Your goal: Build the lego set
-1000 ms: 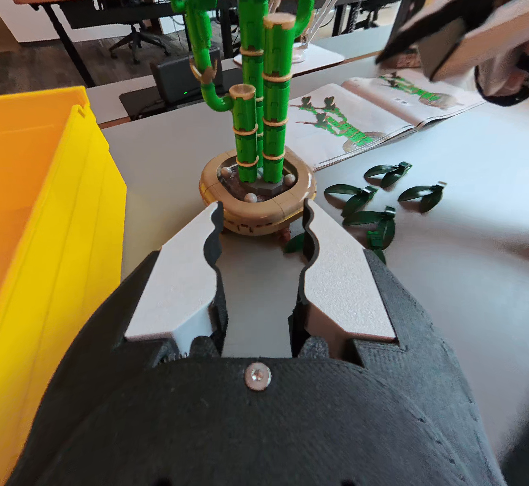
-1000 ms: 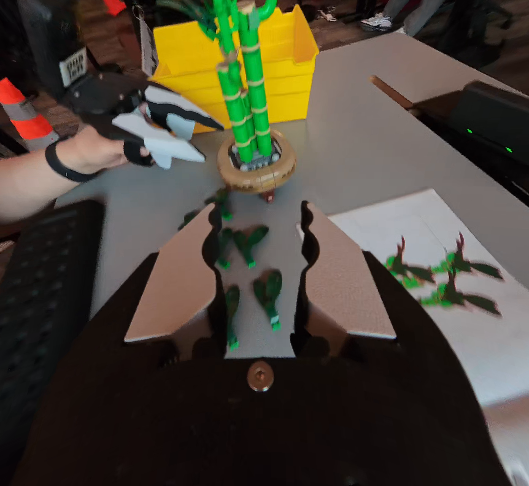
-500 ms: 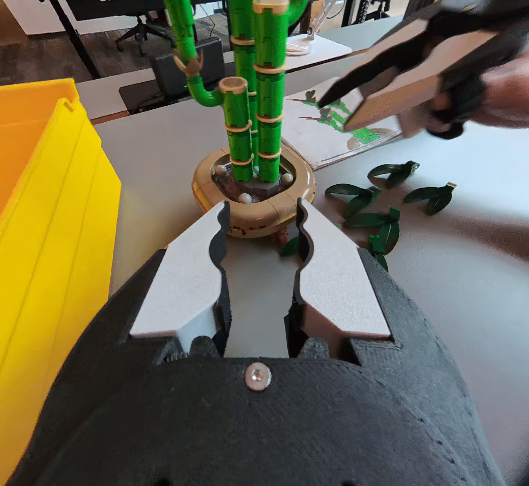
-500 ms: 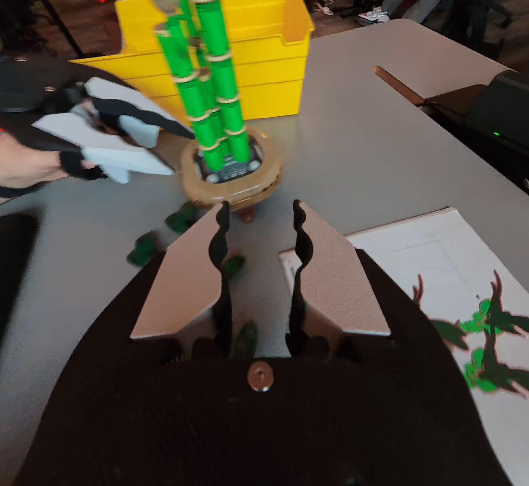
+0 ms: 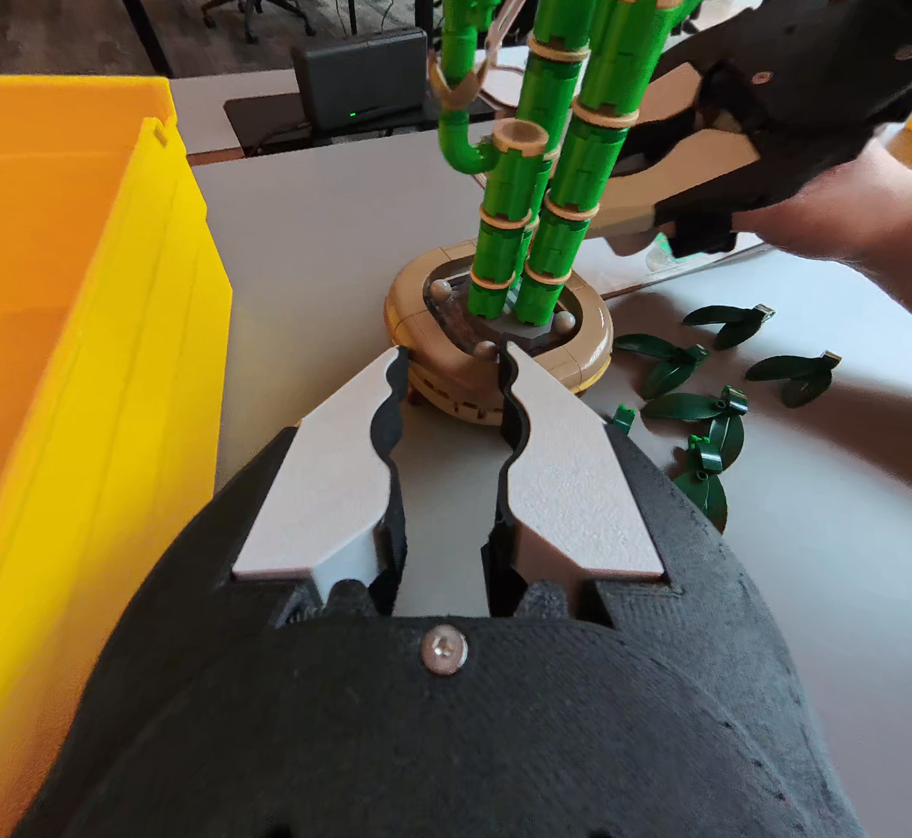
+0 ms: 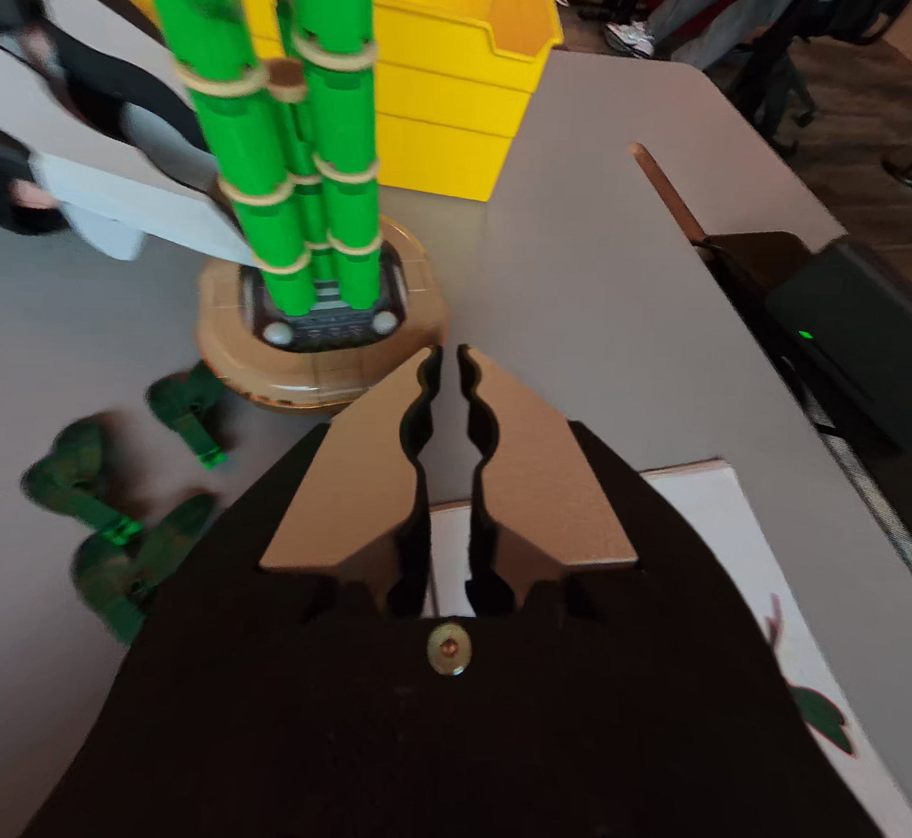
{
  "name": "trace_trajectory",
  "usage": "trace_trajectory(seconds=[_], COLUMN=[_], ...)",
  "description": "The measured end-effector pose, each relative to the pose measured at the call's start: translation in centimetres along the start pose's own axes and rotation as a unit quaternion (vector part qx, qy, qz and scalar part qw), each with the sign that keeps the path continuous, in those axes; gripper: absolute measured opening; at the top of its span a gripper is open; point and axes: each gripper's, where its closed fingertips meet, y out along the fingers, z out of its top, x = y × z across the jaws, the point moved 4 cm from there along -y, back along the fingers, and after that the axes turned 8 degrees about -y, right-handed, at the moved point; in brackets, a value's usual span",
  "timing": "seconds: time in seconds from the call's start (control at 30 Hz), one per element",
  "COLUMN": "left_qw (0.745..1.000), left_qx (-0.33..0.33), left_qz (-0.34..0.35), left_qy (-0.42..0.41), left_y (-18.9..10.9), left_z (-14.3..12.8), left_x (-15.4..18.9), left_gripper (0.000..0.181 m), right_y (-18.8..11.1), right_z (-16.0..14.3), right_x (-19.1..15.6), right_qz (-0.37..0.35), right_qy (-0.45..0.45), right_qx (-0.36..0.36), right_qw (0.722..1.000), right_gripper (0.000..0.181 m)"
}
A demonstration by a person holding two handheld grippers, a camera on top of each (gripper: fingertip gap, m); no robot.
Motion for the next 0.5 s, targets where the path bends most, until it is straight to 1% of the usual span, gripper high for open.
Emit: trace_trajectory(seconds=[0.03, 0.1, 0.2, 0.27, 0.33, 0.37, 0.43, 0.47, 0.5], left_qw=[1.000, 1.000, 1.000, 1.000, 0.998, 0.997, 0.996, 0.996, 0.996], left_qx=[-0.005, -0.010, 0.004, -0.003, -0.042, -0.063, -0.081, -0.081, -0.079], left_qz=[0.001, 0.010, 0.016, 0.008, 0.013, 0.024, 0.043, 0.040, 0.033], left_qy=[0.003, 0.006, -0.015, -0.030, -0.036, -0.033, -0.019, -0.015, -0.018], left_y=[0.0, -0.3, -1.4, -1.9, -1.6, -1.3, -0.5, 0.0, 0.3], left_z=[0.0, 0.1, 0.4, 0.2, -0.8, -1.3, -2.0, -2.1, -2.1], left_x=[0.0, 0.0, 0.4, 1.1, 1.7, 1.9, 2.0, 2.1, 2.2], left_gripper=[0.035, 0.036, 0.050, 0.058, 0.074, 0.077, 0.073, 0.070, 0.068], right_y=[-0.3, -0.8, -1.1, -0.8, 0.0, 0.5, 1.7, 2.2, 2.5], right_z=[0.1, -0.2, -0.4, -0.3, -0.8, -1.2, -1.7, -1.7, -1.8], right_x=[-0.5, -0.8, 0.2, 1.2, 2.2, 2.4, 1.7, 1.0, 0.6], right_qz=[0.016, 0.021, -0.017, -0.034, -0.063, -0.064, -0.036, -0.010, 0.003], right_qy=[0.012, 0.017, 0.006, 0.013, -0.022, -0.046, -0.070, -0.068, -0.065], right_qx=[0.008, -0.003, -0.010, -0.010, -0.037, -0.056, -0.074, -0.068, -0.064], right_qw=[1.000, 1.000, 1.000, 0.999, 0.997, 0.995, 0.994, 0.995, 0.996], right_gripper=[0.007, 0.001, 0.022, 0.023, 0.024, 0.024, 0.023, 0.020, 0.007])
